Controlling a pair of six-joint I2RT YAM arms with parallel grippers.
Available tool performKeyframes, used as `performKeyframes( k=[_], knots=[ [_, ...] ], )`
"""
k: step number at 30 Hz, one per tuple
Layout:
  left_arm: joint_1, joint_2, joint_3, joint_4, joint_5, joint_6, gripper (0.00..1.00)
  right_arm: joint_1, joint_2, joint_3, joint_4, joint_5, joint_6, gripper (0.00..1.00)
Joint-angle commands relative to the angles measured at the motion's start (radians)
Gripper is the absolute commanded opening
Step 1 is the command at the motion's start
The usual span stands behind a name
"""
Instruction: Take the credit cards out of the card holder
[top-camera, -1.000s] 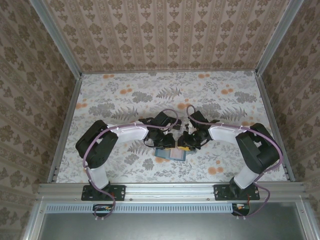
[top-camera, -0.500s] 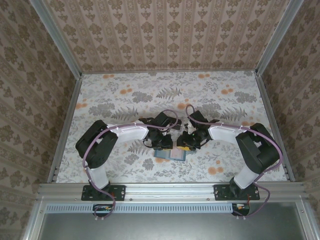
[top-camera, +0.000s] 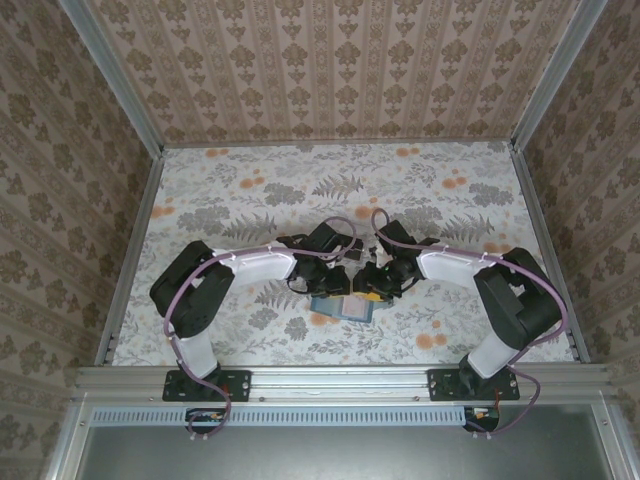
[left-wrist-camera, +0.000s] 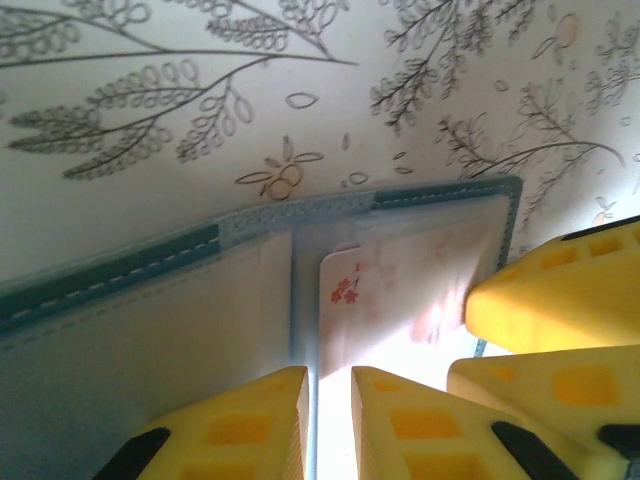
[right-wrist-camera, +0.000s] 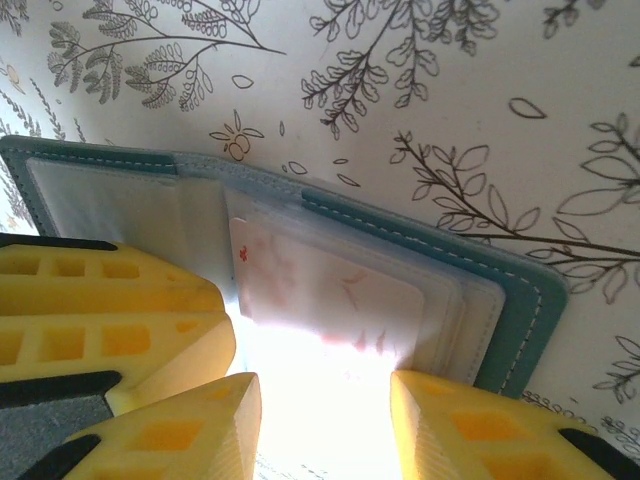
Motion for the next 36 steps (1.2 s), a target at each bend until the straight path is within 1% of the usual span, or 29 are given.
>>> performKeyframes(
  k=[1,9,17,28,36],
  knots=[
    [0.006,-0.017,-0.027,0.056,0.04,-0.036,0.19,0.003,-0.038,-0.007,-0.066,0.056,0.008,0.41],
    [0.014,-0.005,-0.053,0.108,0.065,-0.053,0.19,0.004,-0.062,-0.003,-0.087,0.069,0.007,0.41],
    [0.022,-0.046,-0.066,0.095,0.041,-0.049,0.17,0.003,-0.068,-0.008,-0.09,0.074,0.008,0.41],
    [0.023,-0.014,-0.073,0.17,0.097,-0.072,0.15,0.003,-0.07,-0.003,-0.092,0.073,0.008,0.41],
    [0.023,0.016,-0.077,0.154,0.092,-0.068,0.15,0.003,-0.064,-0.007,-0.081,0.067,0.012,0.42]
  ],
)
